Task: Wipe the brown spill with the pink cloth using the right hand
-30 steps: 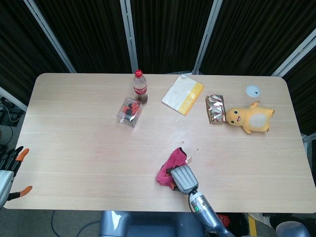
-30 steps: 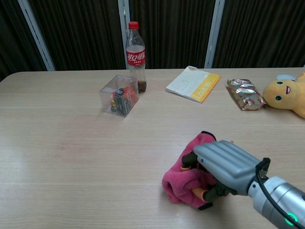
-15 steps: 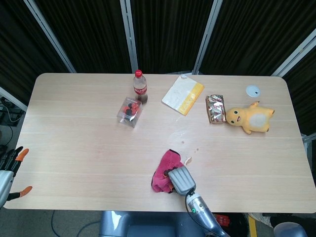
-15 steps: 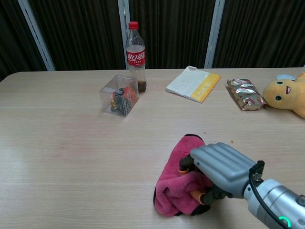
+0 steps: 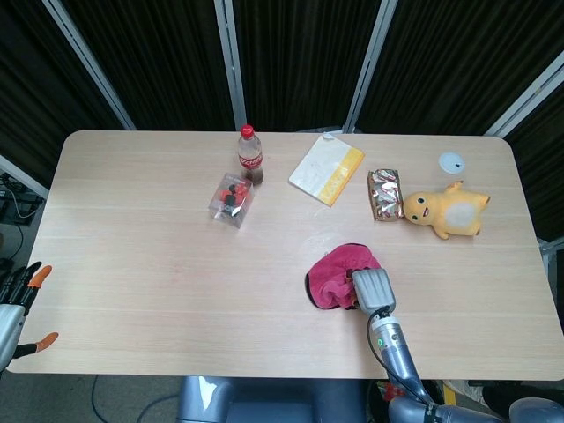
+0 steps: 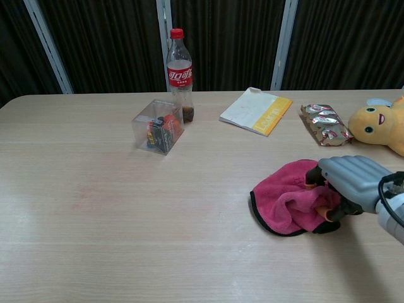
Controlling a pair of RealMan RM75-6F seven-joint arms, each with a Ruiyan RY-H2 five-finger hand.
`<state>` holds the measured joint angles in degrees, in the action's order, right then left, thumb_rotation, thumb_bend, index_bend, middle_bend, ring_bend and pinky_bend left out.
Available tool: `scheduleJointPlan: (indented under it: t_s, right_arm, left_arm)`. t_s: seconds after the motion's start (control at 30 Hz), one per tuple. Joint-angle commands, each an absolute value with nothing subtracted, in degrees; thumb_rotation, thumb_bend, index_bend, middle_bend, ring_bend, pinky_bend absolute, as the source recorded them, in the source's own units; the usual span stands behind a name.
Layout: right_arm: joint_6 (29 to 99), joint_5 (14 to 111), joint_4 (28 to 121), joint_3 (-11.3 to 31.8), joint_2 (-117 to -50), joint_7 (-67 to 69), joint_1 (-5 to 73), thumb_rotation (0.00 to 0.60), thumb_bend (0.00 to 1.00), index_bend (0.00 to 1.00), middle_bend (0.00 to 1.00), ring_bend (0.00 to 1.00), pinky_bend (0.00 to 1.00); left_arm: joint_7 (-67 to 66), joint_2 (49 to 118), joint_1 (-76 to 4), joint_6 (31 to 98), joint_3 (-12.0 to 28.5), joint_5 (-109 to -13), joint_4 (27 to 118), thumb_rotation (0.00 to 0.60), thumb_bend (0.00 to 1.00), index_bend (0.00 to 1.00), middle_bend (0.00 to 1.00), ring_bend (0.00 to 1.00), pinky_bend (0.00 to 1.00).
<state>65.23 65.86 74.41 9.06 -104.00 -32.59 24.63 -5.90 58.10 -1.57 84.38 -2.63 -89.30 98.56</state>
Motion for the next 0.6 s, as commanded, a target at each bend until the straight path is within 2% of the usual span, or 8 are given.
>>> scheduleJointPlan:
  t_s: [0.03, 0.6]
  right_arm:
    - [65.66, 64.76, 74.13, 9.91, -102.98, -32.86, 24.57, 0.600, 0.56, 0.74, 0.59, 0.53, 0.73]
    - [68.09, 59.59, 73.42, 14.05, -96.98, -32.68, 23.80, 0.600, 0.56, 0.74, 0.59, 0.53, 0.73]
  left_arm:
    - [-5.82, 58.09, -1.57, 84.39, -2.63, -89.33, 98.53, 0.600, 0.00, 0.00, 0.00, 0.00, 0.00]
    - [-5.52, 58.20, -1.58, 84.57, -2.64, -89.65, 98.46, 0.600, 0.00, 0.00, 0.00, 0.00, 0.00]
